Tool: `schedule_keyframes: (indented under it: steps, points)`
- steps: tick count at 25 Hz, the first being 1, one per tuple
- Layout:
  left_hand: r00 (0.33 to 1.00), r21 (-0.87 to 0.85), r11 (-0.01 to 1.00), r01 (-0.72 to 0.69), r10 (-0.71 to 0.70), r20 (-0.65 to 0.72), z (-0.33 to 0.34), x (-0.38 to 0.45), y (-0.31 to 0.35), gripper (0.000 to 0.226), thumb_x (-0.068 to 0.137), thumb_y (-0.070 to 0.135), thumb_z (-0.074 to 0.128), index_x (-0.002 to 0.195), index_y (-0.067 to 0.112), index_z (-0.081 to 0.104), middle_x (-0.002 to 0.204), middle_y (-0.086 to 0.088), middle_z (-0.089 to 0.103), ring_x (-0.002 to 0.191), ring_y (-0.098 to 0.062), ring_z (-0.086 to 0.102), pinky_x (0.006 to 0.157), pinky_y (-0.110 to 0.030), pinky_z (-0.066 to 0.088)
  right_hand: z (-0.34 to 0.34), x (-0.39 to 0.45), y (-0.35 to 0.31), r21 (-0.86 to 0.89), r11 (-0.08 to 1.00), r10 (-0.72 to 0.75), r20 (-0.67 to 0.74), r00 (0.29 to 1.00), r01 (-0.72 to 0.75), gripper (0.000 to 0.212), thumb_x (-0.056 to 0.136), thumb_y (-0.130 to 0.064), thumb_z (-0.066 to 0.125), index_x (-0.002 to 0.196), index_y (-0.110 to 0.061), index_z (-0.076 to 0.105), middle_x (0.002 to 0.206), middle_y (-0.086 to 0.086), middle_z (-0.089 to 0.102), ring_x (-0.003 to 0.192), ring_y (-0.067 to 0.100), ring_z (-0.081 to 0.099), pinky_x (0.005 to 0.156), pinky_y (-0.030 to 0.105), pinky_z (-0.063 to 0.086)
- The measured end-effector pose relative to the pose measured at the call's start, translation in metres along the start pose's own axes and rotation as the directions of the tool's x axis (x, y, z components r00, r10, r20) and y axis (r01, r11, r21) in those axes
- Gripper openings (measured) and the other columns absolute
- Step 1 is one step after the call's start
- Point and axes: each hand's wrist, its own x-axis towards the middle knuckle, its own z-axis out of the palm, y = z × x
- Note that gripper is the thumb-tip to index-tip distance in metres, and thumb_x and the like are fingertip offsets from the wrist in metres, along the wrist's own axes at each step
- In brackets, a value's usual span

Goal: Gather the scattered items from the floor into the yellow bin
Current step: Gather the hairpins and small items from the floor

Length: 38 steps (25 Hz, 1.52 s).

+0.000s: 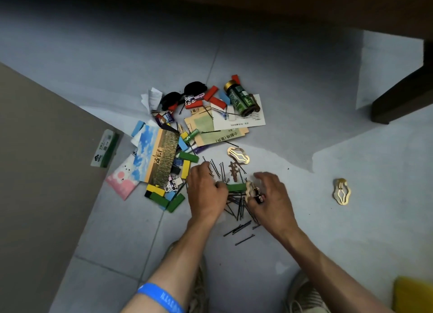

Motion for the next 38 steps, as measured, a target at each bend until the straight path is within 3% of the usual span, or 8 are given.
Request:
schedule_keyframes:
  steps: [5,8,15,21,26,31,34,38]
  points:
    - [0.950,0.003,0.972,-0.233,0.227,0.212,0.003,-0.001,0.008,0.042,0.083,0.014,0.064,0.124,0.017,0.059,0.125,0.003,0.050,0.118,-0.017,0.042,0.099,-0.028,0.041,-0.008,0.035,-0.015,-0.401,0.897,-0.125,0.179,0.976,0.189,0.047,0.081,-0.027,0.063,0.126,-0.017,0.052,0.127,0.004,0.046,0.108,0.027,0.049,0.085,0.040,0.045]
    - [0.994,0.040,0.993,-0.110,0.109,0.021,-0.001,-0.003,0.002,0.050,0.084,0.017,0.066,0.132,0.018,0.052,0.130,-0.002,0.046,0.122,-0.020,0.040,0.097,-0.030,0.041,-0.006,0.065,-0.031,-0.399,0.876,-0.199,0.210,0.957,0.270,0.060,0.085,-0.024,0.062,0.140,-0.020,0.039,0.141,0.003,0.038,0.117,0.028,0.044,0.092,0.042,0.042]
    - [0.934,0.143,0.941,-0.308,0.270,0.232,-0.013,-0.004,-0.013,0.028,0.082,0.006,0.068,0.108,0.015,0.066,0.108,-0.003,0.059,0.098,-0.020,0.056,0.081,-0.025,0.046,-0.005,0.055,-0.020,-0.299,0.918,-0.187,0.255,0.949,0.261,0.025,0.093,-0.022,0.056,0.116,-0.013,0.057,0.118,0.005,0.053,0.099,0.025,0.052,0.079,0.037,0.047]
    - [0.992,-0.011,0.993,-0.117,0.116,-0.055,-0.027,-0.002,-0.010,0.025,0.085,0.005,0.064,0.110,0.010,0.065,0.110,-0.006,0.058,0.097,-0.018,0.056,0.076,-0.015,0.039,-0.024,0.023,0.003,0.146,0.989,-0.036,0.037,0.999,0.030,0.011,0.094,-0.022,0.060,0.102,-0.023,0.067,0.092,-0.005,0.071,0.081,0.012,0.065,0.069,0.028,0.050]
    - [0.936,-0.031,0.942,0.334,-0.335,-0.104,-0.024,-0.027,-0.021,0.055,0.082,0.018,0.062,0.134,0.012,0.045,0.135,-0.012,0.043,0.123,-0.030,0.040,0.090,-0.040,0.043,-0.013,0.005,0.017,-0.091,0.994,0.054,-0.024,0.998,-0.056,0.040,0.086,-0.024,0.066,0.125,-0.018,0.058,0.120,0.007,0.057,0.102,0.029,0.053,0.085,0.033,0.042]
    - [0.993,-0.176,0.981,0.087,-0.070,0.099,0.004,-0.045,-0.002,0.058,0.082,0.012,0.063,0.137,0.019,0.045,0.135,-0.001,0.042,0.126,-0.021,0.038,0.101,-0.032,0.038,0.004,-0.002,0.000,-0.104,0.984,-0.111,0.256,0.960,0.142,0.048,0.084,-0.021,0.065,0.130,-0.017,0.056,0.121,0.007,0.052,0.104,0.027,0.051,0.087,0.034,0.044]
    - [0.976,-0.082,0.975,0.206,-0.211,-0.058,0.001,-0.051,-0.010,0.046,0.082,0.018,0.065,0.125,0.023,0.049,0.131,-0.003,0.045,0.118,-0.022,0.044,0.094,-0.044,0.047,-0.021,-0.007,0.023,-0.118,0.991,0.041,-0.156,0.987,-0.059,0.044,0.081,-0.021,0.067,0.124,-0.014,0.058,0.120,0.012,0.055,0.102,0.033,0.052,0.086,0.041,0.046]
    - [0.907,-0.101,0.902,0.420,-0.421,0.012,0.005,-0.066,-0.021,0.053,0.080,0.014,0.063,0.129,0.020,0.041,0.133,-0.009,0.040,0.118,-0.030,0.042,0.084,-0.038,0.042,-0.059,-0.014,0.066,-0.129,0.813,0.472,-0.425,0.773,-0.567,0.050,0.077,-0.020,0.067,0.122,-0.005,0.053,0.128,0.024,0.046,0.114,0.045,0.044,0.091,0.050,0.042]
